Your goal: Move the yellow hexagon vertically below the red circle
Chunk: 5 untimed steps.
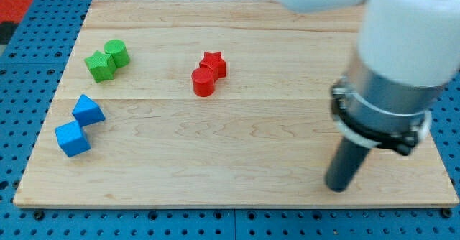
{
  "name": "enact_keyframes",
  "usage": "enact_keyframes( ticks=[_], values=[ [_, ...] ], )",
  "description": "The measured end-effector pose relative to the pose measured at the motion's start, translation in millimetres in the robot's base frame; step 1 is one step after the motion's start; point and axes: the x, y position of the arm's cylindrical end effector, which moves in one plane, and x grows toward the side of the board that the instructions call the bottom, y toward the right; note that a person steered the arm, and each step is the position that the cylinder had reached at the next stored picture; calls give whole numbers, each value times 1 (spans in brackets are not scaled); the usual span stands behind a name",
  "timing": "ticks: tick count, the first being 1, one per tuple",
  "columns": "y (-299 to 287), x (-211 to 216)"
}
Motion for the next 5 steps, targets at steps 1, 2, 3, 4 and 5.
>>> enact_keyframes(
  ticks=[1, 2, 3, 4, 5],
  values=[
    [23, 0],
    [32, -4],
    [38, -10],
    [52, -19],
    [62, -26]
  ],
)
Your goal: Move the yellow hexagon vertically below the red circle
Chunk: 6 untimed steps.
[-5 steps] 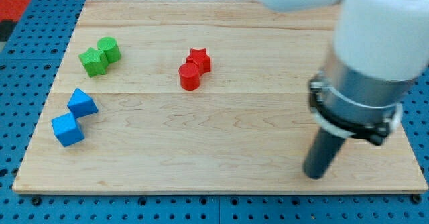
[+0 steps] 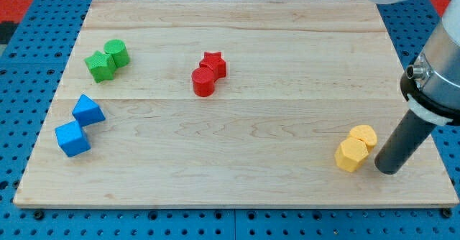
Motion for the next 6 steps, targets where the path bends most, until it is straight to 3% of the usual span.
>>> enact_keyframes(
  ticks=[1, 3, 4, 5, 6],
  values=[
    [-3, -8],
    [-109, 1],
    [-82, -23],
    [-114, -40],
    [-186, -27]
  ],
)
